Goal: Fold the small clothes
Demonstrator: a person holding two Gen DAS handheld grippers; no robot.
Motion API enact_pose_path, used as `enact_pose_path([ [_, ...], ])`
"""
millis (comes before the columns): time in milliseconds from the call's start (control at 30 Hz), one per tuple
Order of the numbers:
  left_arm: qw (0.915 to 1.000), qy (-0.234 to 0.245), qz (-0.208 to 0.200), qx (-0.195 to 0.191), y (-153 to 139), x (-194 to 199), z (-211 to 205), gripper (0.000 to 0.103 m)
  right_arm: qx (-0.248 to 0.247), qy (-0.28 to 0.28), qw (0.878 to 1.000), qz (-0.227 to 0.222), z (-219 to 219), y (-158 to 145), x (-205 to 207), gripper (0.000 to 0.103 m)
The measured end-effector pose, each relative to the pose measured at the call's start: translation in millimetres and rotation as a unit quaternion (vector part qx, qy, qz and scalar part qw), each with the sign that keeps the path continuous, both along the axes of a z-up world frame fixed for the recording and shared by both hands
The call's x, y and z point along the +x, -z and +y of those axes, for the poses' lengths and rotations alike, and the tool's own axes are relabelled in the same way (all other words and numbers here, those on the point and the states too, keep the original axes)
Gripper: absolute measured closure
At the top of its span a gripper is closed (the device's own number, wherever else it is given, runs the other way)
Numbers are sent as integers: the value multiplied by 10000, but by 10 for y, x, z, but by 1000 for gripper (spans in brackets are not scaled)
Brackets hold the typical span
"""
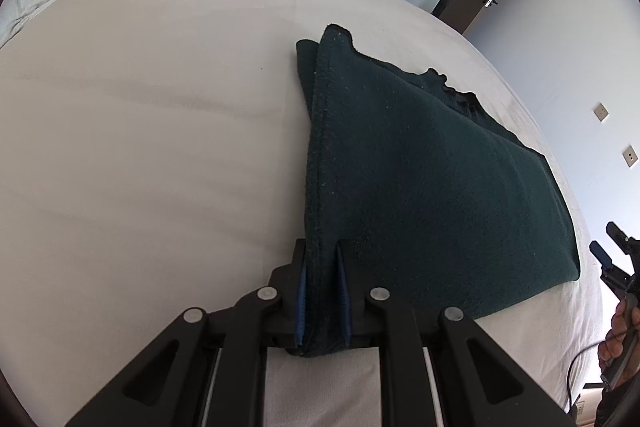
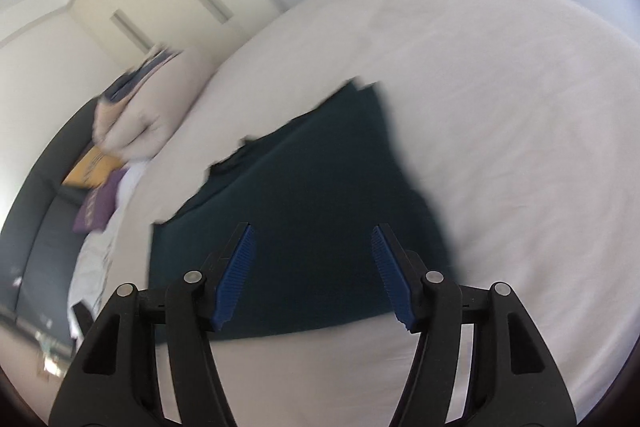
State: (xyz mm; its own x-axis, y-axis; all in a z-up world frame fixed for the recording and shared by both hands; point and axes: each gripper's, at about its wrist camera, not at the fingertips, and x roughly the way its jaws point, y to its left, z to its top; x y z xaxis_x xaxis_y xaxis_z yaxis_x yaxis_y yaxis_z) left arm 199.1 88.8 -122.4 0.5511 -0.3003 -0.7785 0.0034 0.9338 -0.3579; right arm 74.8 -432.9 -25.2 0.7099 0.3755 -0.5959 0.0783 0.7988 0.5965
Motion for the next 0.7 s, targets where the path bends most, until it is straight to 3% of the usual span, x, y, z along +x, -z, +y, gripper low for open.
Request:
enact_pose_path([
  [167, 10000, -4, 5, 2, -3, -2, -1, 87, 399, -835, 9955, 185, 606, 150, 265, 43],
  [300, 10000, 2, 7, 41, 8, 5, -2, 86, 540, -1105, 9897, 737, 884, 509, 458, 43],
  [433, 10000, 0, 32, 1, -15, 4, 28, 81, 1032, -792, 9892, 671, 676, 701, 440, 46],
  [533, 9999, -150, 49, -39, -99, -50, 91, 74, 1024, -331, 9925, 573, 366, 692, 351, 46],
  [633, 9988, -394, -268, 89, -354, -170, 143, 74, 1107, 114, 9925, 511, 25, 700, 250, 46],
  [700, 9976, -356, -553, 232, -559, -228, 80, 66, 1013, 556, 9921, 481, -203, 640, 167, 46],
])
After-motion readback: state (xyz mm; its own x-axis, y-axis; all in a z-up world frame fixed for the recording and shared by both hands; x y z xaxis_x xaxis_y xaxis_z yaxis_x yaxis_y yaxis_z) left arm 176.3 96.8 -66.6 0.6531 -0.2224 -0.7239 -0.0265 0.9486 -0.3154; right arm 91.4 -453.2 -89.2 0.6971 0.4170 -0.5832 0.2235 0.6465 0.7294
